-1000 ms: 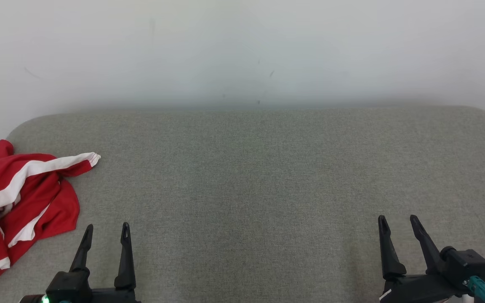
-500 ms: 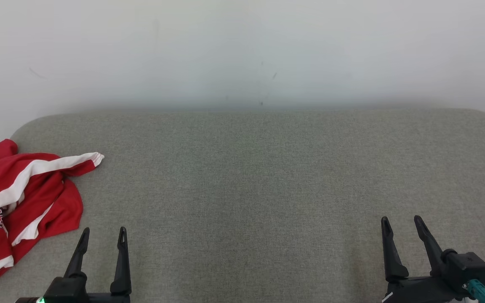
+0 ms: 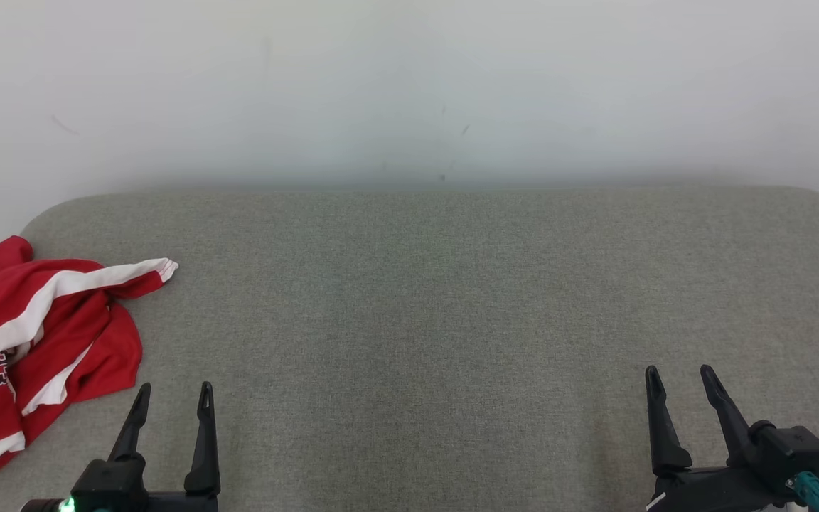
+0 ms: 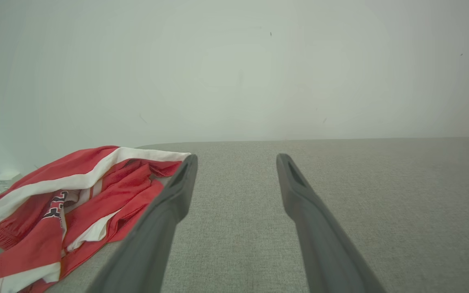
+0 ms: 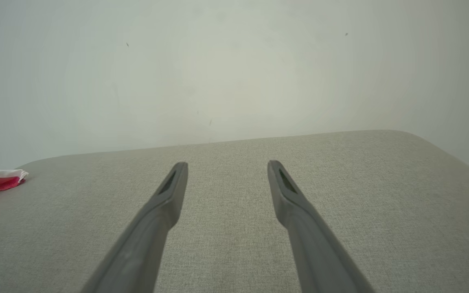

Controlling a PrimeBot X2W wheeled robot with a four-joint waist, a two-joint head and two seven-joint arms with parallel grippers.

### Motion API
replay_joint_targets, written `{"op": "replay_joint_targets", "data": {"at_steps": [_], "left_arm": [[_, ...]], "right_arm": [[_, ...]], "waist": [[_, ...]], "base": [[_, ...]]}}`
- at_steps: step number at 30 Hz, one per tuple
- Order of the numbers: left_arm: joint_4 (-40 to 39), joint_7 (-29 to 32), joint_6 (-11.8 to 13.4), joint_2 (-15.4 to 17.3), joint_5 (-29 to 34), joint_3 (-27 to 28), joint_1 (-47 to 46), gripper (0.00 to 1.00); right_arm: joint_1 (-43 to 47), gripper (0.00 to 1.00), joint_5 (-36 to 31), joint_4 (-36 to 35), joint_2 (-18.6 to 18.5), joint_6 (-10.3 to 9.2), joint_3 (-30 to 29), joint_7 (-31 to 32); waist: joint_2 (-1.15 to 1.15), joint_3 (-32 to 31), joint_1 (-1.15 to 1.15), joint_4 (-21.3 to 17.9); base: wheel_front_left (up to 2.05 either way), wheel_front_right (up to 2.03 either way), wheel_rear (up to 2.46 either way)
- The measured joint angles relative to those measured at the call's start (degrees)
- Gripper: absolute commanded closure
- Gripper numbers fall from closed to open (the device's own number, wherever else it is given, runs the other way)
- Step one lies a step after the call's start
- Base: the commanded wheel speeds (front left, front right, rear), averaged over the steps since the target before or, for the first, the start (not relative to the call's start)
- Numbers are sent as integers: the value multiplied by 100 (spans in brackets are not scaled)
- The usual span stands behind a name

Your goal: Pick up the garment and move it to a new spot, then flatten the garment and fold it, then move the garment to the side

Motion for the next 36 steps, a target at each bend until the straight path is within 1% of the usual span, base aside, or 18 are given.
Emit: {"op": "replay_joint_targets", "data": {"at_steps": [13,23,30,36], "left_arm": [[4,48,58,43,-51,-27,2,0],[-5,48,109,59,-58,-69,20,0],[62,43,143,97,-114,-97,4,0],[89,24,201,119,-118,-92,-7,0]], "right_arm": [[30,0,160,-67,0,0,-22,99],[47,0,164,-77,-1,-1,-16,127],[59,0,197,-57,-2,-1,-25,135],[97,0,256,-7,-2,-1,23,125]], "waist": [[0,9,0,27],[0,18,0,44],[0,20,0,181],[0,13,0,430]], "base": [[0,0,0],[0,0,0],[0,0,0],[0,0,0]]}}
